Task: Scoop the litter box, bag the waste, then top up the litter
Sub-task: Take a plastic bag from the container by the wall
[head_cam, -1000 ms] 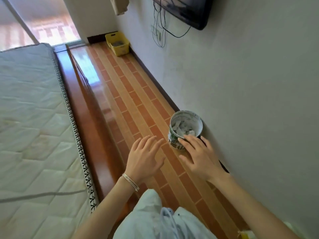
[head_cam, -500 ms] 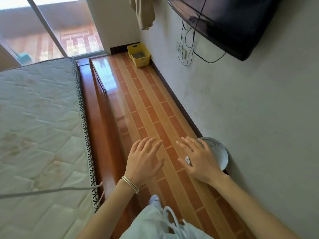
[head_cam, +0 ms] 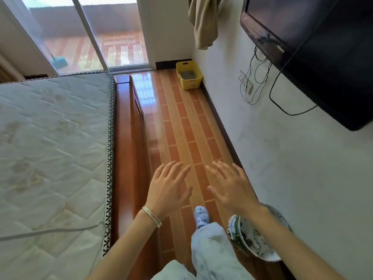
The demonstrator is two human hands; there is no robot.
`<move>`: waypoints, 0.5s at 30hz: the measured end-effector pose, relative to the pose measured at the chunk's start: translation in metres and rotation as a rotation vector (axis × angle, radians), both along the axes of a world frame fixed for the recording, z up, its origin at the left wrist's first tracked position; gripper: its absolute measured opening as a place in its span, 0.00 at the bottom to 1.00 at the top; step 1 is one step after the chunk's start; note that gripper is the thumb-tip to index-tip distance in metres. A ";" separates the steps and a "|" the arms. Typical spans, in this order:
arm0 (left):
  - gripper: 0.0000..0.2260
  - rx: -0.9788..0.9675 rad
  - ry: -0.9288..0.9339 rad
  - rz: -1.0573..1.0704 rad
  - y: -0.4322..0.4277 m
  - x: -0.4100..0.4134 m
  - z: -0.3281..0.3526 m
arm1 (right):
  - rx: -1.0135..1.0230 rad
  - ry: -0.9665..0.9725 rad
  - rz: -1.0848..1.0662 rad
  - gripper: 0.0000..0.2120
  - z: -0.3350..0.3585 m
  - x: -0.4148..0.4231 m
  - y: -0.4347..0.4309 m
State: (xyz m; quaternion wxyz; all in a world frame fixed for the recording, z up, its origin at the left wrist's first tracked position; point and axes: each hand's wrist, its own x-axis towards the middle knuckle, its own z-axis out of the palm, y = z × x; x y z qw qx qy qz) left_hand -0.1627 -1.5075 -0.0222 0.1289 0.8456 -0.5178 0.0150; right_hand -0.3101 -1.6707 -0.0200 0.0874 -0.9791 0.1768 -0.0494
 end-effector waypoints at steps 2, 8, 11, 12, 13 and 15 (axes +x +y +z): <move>0.24 0.002 0.001 0.028 -0.021 0.020 -0.002 | 0.007 -0.003 0.027 0.25 -0.004 0.024 -0.024; 0.25 -0.013 -0.004 0.104 -0.093 0.080 0.012 | 0.035 -0.008 0.105 0.27 0.008 0.108 -0.104; 0.25 -0.028 -0.002 0.167 -0.125 0.112 0.018 | 0.036 -0.029 0.162 0.27 0.019 0.150 -0.142; 0.25 -0.029 0.002 0.185 -0.135 0.121 0.018 | 0.033 -0.031 0.181 0.27 0.020 0.163 -0.154; 0.25 -0.029 0.005 0.199 -0.143 0.130 0.018 | 0.027 -0.030 0.197 0.27 0.021 0.175 -0.164; 0.25 -0.022 0.011 0.219 -0.157 0.146 0.017 | 0.019 -0.026 0.217 0.27 0.019 0.196 -0.181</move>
